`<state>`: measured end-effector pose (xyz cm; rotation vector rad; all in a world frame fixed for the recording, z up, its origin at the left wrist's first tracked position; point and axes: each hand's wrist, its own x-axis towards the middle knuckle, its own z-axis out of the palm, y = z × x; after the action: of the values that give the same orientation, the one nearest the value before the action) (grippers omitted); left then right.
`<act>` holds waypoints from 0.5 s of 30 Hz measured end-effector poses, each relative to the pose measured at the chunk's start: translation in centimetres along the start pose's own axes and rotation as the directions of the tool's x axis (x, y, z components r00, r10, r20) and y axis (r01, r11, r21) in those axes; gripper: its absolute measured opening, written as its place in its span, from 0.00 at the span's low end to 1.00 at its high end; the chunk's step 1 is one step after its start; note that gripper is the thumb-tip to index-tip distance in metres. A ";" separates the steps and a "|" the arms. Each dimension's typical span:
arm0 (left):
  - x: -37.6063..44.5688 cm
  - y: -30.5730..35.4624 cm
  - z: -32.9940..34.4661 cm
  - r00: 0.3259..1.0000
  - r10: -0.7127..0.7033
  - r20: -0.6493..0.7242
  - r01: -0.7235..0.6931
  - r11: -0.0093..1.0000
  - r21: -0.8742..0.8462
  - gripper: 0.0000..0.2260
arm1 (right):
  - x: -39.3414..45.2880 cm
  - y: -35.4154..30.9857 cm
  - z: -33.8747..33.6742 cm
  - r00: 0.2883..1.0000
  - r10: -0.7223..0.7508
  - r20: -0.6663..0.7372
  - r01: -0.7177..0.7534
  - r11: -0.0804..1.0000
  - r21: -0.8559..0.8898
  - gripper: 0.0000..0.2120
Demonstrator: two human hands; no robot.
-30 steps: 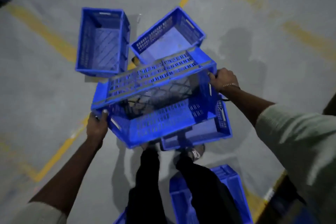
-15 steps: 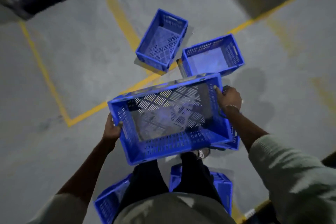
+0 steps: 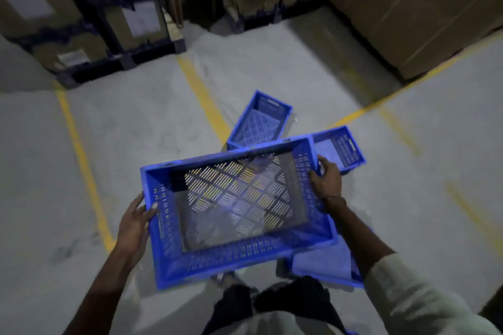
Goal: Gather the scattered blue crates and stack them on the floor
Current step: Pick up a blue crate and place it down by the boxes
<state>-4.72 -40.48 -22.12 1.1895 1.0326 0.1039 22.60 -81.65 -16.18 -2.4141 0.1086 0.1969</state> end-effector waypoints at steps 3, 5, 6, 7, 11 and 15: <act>0.0 0.8 -1.2 0.993 0.060 -0.106 -0.054 0.997 0.059 0.14 | 0.0 -2.8 3.7 0.991 0.087 0.104 -0.084 0.996 -0.034 0.21; 0.5 1.8 -2.1 0.985 0.065 -0.163 -0.051 0.995 0.090 0.16 | -0.4 -5.0 6.6 0.981 0.119 0.154 -0.109 0.991 -0.071 0.14; 1.1 2.2 -3.0 0.982 0.069 -0.173 -0.052 0.993 0.104 0.18 | -0.3 -6.1 7.7 0.982 0.113 0.152 -0.102 0.992 -0.078 0.12; 1.8 2.7 -3.9 0.979 0.076 -0.189 -0.055 0.992 0.114 0.19 | -0.1 -7.1 8.7 0.983 0.105 0.150 -0.095 0.993 -0.074 0.11; 3.9 4.9 -8.0 0.971 0.091 -0.219 -0.065 0.991 0.121 0.19 | 2.1 -10.2 13.2 0.977 0.057 0.207 -0.037 0.994 -0.100 0.10; 6.7 6.9 -10.6 0.962 0.116 -0.247 -0.089 0.989 0.116 0.15 | 4.9 -13.9 18.4 0.967 0.019 0.255 0.011 0.993 -0.118 0.08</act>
<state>-5.42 -26.30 -20.67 1.3489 1.2109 0.2934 27.22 -59.12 -21.68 -2.4819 -0.0170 0.5283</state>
